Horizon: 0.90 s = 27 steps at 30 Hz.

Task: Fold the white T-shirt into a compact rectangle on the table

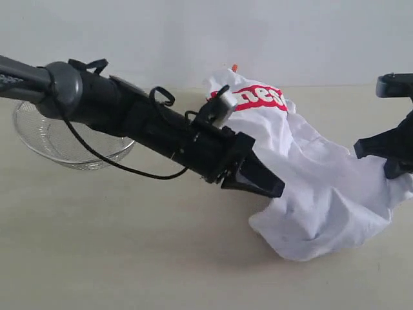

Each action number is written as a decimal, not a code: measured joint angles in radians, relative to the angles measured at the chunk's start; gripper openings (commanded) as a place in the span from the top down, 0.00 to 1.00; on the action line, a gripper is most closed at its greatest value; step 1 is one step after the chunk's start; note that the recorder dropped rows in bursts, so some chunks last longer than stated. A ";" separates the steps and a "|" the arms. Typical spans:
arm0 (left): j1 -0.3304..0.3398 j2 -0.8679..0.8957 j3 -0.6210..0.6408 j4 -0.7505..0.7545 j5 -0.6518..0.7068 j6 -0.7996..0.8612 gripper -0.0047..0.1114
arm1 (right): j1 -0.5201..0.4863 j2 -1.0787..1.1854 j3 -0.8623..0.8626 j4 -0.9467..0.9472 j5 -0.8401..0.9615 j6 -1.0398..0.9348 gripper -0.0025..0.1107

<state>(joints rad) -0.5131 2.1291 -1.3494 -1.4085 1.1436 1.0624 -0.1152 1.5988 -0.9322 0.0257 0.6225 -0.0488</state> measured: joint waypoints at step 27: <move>0.085 -0.173 0.052 0.350 -0.245 -0.204 0.92 | -0.136 -0.036 0.000 -0.202 0.153 0.148 0.98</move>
<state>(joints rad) -0.4282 1.9563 -1.2975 -1.0583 0.8990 0.8579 -0.2514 1.5626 -0.9322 -0.1760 0.7759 0.0990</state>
